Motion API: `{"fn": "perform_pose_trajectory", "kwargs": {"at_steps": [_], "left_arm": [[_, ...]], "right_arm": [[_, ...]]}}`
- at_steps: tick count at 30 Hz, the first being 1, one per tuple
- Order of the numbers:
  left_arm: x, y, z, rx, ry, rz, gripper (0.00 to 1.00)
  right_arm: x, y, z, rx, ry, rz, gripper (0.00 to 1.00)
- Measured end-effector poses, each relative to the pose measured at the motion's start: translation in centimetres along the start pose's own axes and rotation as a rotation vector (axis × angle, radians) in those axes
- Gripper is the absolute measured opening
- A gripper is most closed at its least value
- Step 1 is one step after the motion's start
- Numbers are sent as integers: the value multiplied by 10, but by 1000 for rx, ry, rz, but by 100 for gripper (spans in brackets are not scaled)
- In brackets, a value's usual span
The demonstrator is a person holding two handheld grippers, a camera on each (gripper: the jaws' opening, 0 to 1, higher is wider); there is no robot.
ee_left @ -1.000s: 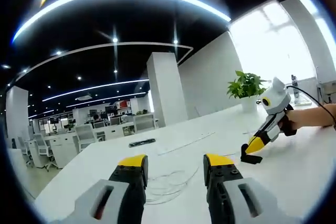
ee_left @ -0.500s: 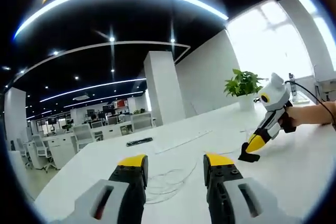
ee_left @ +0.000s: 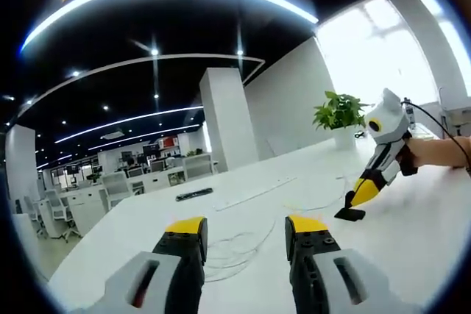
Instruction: Peel open the Velcro strap on the desktop, arrange the wired earphones neatly onto it, and close the Velcro strap to secure them.
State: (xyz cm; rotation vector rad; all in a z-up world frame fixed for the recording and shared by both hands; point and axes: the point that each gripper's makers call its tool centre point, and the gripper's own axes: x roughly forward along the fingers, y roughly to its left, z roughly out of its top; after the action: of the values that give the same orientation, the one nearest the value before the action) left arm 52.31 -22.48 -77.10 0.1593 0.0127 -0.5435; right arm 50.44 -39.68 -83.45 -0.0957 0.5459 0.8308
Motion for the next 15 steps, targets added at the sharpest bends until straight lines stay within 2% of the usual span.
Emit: {"fn": "perform_pose_trajectory", "kwargs": {"at_steps": [1,3,7,12,13,15], "left_arm": [[0,0,0,1,1,2,45],[0,0,0,5,1,2,45],[1,-1,-3,1,8,-3,45],[2,-2,-5,7,12,-5,45],[2,-3,-5,6,12,-6,45],[3,-3,-6,7,15,-7,45]], "right_arm": [[-1,5,2,13,-11,27,3],[-2,3,0,-15,4,6,3],[-3,9,0,-9,6,31,3],[-4,8,-1,-50,26,12,3],[-5,13,1,-36,18,42,3],[-5,11,-1,-56,34,22,3]]}}
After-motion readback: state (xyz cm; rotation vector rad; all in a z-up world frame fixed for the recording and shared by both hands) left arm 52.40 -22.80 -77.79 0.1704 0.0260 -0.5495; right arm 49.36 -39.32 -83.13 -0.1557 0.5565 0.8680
